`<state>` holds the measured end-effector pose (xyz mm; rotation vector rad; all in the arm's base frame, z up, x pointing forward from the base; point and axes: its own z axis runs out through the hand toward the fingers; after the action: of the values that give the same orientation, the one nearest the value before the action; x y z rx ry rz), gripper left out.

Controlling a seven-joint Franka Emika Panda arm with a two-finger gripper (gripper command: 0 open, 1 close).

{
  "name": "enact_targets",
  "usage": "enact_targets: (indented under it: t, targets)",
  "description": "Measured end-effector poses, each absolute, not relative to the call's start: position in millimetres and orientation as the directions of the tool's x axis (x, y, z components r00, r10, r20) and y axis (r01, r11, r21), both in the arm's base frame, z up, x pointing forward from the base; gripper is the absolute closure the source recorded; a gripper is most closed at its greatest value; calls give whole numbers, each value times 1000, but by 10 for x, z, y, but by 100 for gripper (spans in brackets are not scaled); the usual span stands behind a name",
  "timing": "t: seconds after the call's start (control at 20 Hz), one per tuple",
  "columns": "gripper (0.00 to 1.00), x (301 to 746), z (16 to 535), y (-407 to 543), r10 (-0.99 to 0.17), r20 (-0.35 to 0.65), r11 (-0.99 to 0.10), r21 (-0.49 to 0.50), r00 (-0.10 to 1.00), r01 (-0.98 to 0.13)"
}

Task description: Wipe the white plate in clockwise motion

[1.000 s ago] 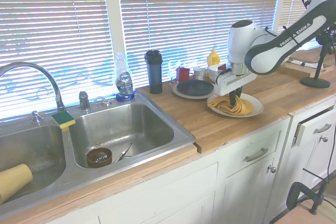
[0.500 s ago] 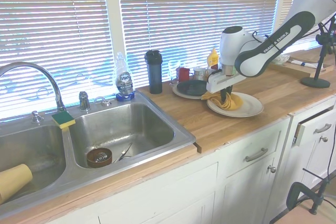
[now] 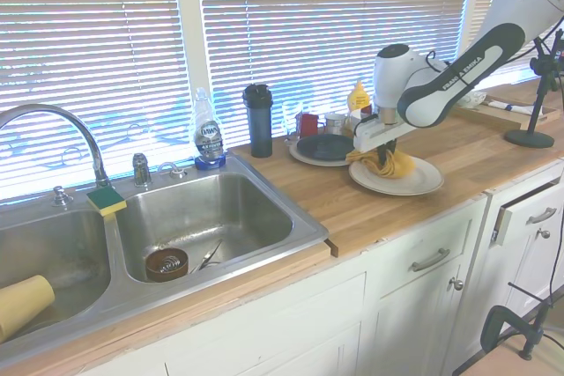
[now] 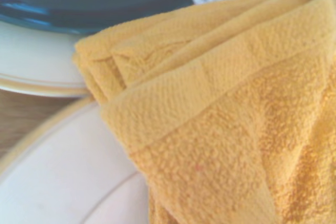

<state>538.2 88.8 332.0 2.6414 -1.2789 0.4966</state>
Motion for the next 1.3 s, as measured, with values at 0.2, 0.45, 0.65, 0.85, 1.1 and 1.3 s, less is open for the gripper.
enact_targets:
  t: [0.2, 0.45, 0.65, 0.85, 1.1, 1.3]
  targets:
    - [100, 5298, 3322, 814, -731, 366, -607, 37, 576, -794]
    - [100, 5056, 3340, 776, -726, 361, -600, 82, 585, -795]
    - [100, 4864, 3366, 826, -721, 343, -604, 116, 602, -789]
    - [100, 4716, 3450, 947, -717, 309, -618, 131, 624, -775]
    - [100, 4640, 3492, 1160, -720, 267, -635, 120, 641, -763]
    - [100, 4694, 3444, 1156, -733, 256, -631, 87, 630, -771]
